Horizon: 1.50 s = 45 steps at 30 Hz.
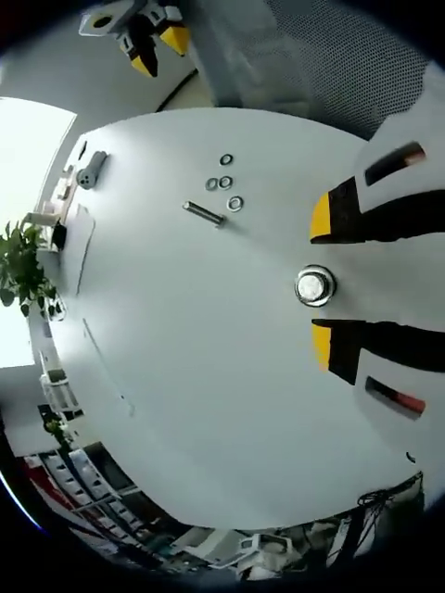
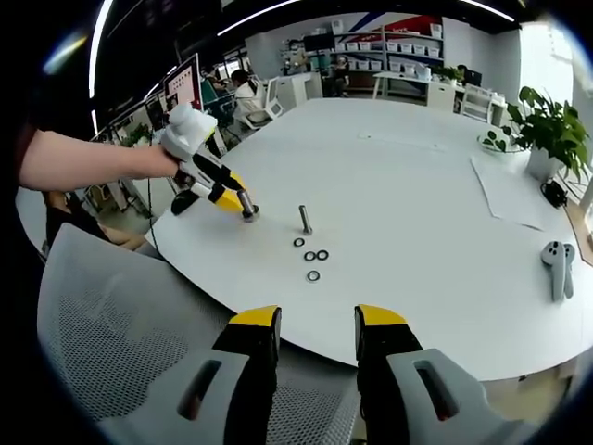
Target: Place the washer onto the threaded stud by aligning its center hole with the stud, sliding it down to the base, and recovering from edge contact or off-axis alignment until the washer reaches the visible bottom stop.
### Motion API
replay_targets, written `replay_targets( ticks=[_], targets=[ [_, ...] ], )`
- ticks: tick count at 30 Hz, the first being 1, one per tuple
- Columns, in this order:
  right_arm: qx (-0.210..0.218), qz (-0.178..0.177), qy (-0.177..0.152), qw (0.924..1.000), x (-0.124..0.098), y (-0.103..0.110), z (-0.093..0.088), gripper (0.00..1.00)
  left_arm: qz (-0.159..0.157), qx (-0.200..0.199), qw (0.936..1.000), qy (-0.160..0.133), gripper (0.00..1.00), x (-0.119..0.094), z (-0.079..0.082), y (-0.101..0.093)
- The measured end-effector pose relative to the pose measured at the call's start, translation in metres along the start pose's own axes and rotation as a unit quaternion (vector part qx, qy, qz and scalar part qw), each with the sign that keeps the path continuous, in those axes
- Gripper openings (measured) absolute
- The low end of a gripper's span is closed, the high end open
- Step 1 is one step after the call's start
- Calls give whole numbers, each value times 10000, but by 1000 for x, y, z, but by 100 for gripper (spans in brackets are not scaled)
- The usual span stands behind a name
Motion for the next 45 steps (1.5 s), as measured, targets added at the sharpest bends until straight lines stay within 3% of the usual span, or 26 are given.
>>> replay_targets(
  ticks=[6,10,19,34,38,41,45],
  targets=[
    [-11,18,16,10000,1,0,0,34,98,-159,9993,-314,32,-25,-7,-11],
    [-55,35,50,10000,0,3,0,34,223,-418,9958,-777,32,-50,-2,-19],
    [-95,70,81,9999,1,4,-1,34,140,-768,9888,-1270,32,-71,-6,-42],
    [-151,99,154,9997,2,3,-4,34,169,-1234,9779,-1679,33,-109,-20,-60],
    [-169,130,172,9996,0,7,-3,34,87,-1538,9720,-1772,34,-115,-30,-61],
    [-175,137,187,9996,1,5,-4,34,49,-1471,9741,-1716,34,-120,-36,-73],
    [-158,100,182,9997,1,5,-5,34,96,-1513,9729,-1747,35,-127,-44,-73]
  ],
)
Point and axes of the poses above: the point that each gripper's makers call its tool centre point, and the gripper's own axes: x roughly forward along the fingers, y roughly to its left, z roughly out of its top, the point moved 4 cm from there along -x, roughly backward along the fingers, and after that the axes turned 5 degrees about y, right-handed, at the moved point
